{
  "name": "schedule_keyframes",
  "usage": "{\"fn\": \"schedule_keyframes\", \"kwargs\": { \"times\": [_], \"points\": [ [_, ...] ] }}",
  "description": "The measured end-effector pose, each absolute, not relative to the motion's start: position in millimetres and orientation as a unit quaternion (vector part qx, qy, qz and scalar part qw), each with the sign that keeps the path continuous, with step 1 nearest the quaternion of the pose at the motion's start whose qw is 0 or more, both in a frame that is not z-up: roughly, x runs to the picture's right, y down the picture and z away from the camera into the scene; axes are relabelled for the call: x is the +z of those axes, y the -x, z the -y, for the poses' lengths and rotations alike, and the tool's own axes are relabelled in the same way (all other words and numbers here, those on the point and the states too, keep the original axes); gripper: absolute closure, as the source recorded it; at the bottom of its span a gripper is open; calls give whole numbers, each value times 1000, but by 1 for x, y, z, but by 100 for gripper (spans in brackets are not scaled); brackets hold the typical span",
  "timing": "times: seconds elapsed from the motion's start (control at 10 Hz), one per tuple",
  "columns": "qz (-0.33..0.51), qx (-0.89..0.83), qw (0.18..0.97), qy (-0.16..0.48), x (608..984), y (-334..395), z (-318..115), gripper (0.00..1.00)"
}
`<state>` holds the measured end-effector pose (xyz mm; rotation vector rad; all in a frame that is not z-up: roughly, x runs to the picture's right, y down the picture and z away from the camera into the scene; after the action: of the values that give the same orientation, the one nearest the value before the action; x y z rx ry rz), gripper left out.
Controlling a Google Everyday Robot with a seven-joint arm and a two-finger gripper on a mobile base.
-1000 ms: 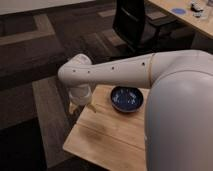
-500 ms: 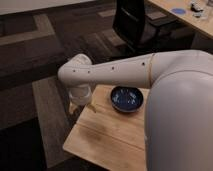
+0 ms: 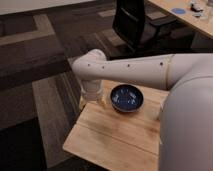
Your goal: Place the white sponge in the ceramic bowl
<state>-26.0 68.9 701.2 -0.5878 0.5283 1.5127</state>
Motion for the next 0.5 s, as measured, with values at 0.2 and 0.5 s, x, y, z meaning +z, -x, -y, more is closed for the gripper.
{"fn": "schedule_keyframes", "kwargs": {
  "times": [0.2,0.5],
  "points": [
    [-260,659,662,243,686,-26,-61,35],
    [-265,659,662,239,683,-33,-59,35]
  ]
}}
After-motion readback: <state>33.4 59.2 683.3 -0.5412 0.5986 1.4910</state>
